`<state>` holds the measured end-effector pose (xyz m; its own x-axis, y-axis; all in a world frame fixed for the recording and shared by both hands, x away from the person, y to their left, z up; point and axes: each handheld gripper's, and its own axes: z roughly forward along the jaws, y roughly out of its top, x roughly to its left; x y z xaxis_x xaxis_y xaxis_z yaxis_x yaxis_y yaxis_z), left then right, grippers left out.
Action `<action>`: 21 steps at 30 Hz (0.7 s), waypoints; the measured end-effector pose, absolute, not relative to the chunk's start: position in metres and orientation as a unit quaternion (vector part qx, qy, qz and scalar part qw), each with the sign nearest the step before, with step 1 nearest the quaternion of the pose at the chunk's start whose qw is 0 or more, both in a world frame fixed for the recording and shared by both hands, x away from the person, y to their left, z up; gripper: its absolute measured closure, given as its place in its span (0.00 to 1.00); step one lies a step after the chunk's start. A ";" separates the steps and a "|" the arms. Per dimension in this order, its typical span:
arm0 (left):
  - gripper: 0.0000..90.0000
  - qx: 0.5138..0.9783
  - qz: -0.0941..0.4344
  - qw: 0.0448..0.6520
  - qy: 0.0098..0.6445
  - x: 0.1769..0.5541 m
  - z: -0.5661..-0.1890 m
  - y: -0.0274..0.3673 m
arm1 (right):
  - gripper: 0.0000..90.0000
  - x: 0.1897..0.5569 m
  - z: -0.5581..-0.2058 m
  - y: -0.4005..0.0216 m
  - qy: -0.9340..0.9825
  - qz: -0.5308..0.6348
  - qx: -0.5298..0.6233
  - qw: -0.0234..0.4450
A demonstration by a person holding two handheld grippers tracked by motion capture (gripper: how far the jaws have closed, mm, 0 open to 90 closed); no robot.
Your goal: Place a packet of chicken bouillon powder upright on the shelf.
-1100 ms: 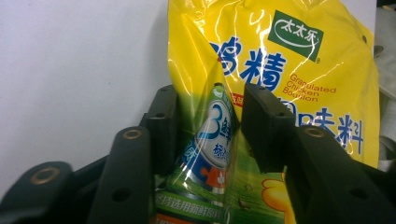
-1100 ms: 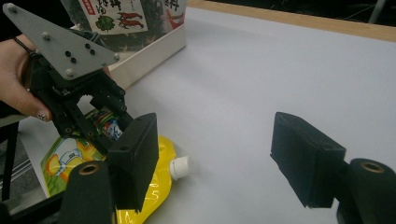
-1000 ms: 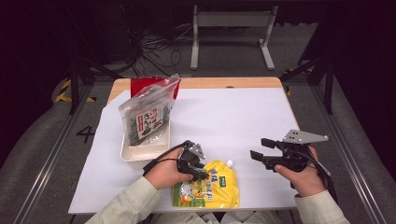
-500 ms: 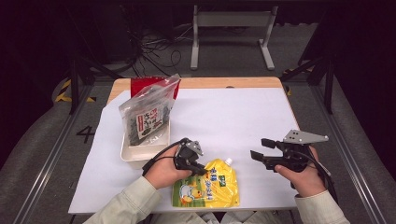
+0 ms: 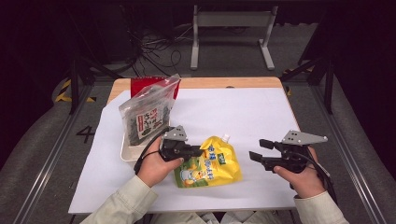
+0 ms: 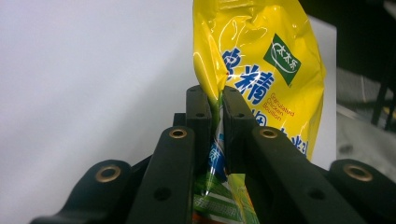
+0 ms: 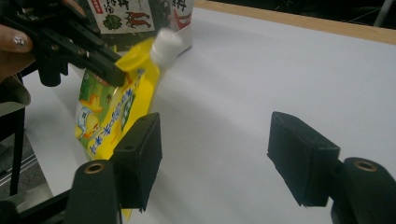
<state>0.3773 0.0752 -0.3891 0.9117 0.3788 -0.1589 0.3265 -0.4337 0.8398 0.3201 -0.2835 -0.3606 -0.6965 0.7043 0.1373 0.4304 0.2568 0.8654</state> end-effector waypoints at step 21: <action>0.93 0.775 0.120 0.584 0.210 0.368 -0.373 0.088 | 0.44 0.315 -0.365 -0.260 0.796 0.490 0.331 0.126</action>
